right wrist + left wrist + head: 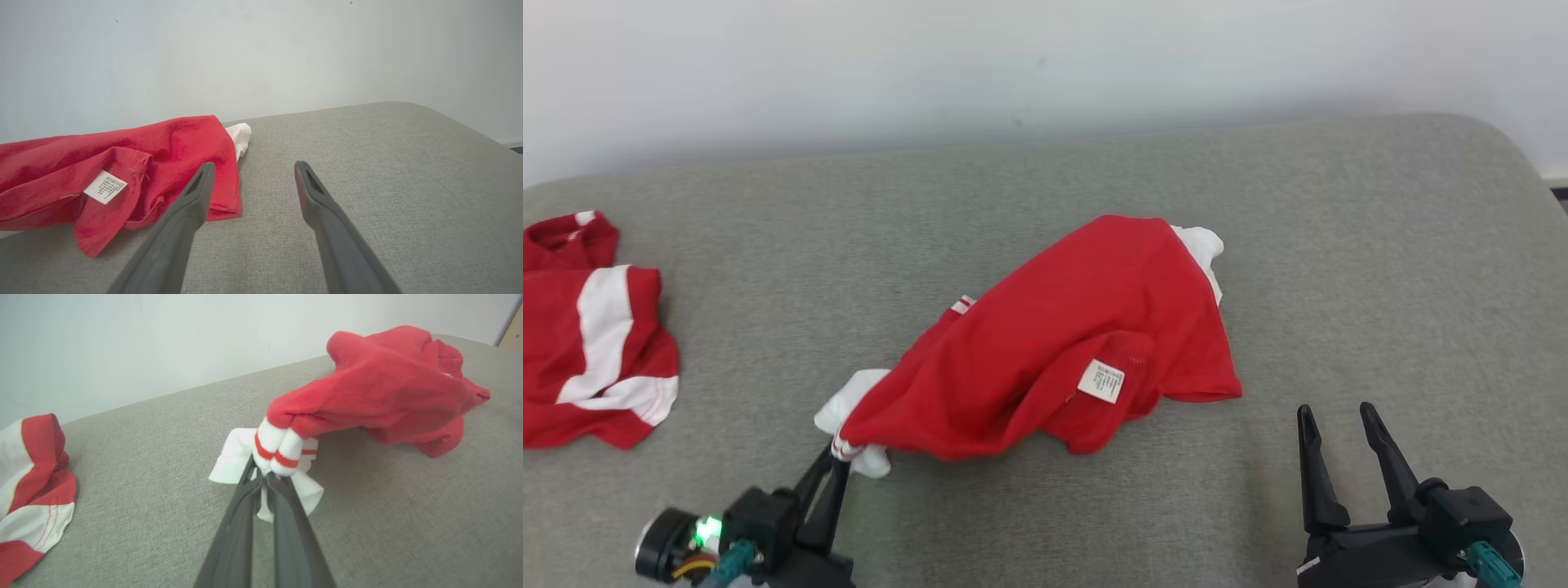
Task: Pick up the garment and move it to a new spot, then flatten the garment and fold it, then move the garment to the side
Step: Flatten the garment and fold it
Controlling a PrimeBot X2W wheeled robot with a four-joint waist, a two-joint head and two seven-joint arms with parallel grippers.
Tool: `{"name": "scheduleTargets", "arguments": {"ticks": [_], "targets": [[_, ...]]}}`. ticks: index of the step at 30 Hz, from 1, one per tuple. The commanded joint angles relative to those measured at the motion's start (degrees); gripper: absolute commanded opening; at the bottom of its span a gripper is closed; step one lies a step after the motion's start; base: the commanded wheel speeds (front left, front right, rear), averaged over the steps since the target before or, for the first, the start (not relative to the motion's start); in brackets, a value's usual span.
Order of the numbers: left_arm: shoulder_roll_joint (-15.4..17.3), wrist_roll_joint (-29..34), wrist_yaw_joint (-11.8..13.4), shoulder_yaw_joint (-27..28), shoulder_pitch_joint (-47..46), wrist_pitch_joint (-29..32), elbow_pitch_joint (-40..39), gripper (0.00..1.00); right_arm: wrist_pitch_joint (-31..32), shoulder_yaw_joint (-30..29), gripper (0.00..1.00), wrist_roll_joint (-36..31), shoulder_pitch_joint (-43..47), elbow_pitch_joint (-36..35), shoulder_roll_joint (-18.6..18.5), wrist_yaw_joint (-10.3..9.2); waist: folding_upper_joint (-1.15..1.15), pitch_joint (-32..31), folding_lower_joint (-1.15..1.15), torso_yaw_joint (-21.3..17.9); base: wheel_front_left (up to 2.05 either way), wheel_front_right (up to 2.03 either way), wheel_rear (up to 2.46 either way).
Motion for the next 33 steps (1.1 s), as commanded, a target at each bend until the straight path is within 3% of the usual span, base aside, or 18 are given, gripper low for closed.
{"name": "scheduleTargets", "arguments": {"ticks": [1,5,6,7,14,20,33], "targets": [[0.3,-0.35,0.36,0.06,2.04,0.1,-0.37,0.0,-0.02,0.07,1.0,0.35,0.55,0.13,-0.12,-0.12,0.0,-1.19,0.0,2.23,0.0,0.0,0.0],[-0.2,-1.32,0.45,-0.15,4.49,0.67,0.68,0.0,-0.02,0.13,1.0,0.27,0.77,0.39,-0.12,-0.12,0.0,-1.54,0.0,2.81,0.0,0.0,0.0],[-0.44,-1.4,0.63,-0.28,4.98,0.56,0.94,0.18,-0.03,0.15,1.0,0.23,0.94,0.46,-0.12,-0.12,0.0,-1.7,0.0,2.92,0.0,0.0,0.0],[-0.9,-1.79,0.91,-0.16,5.27,0.41,0.91,1.0,-0.03,0.13,1.0,0.18,1.1,0.51,-0.12,-0.12,0.0,-1.89,0.0,3.05,0.0,0.0,0.0],[-3.7,-3.84,1.52,3.51,8.45,-0.25,-5.64,1.0,-0.03,-1.46,1.0,-0.79,2.43,0.45,-0.11,-0.12,0.0,-3.61,0.0,4.69,0.0,0.0,0.0],[-3.54,-2.56,1.34,7.43,11.95,-0.18,-12.48,1.0,-0.03,-2.02,1.0,-1.29,3.2,0.31,-0.12,-0.13,0.0,-5.04,0.0,6.23,0.0,0.0,0.0],[-6.09,-0.48,4.11,19.45,15.55,-0.2,-20.49,1.0,-0.03,-1.62,1.0,-1.14,4.04,0.46,-0.12,-0.13,0.0,-7.11,0.0,6.84,0.0,0.0,0.0]]}}
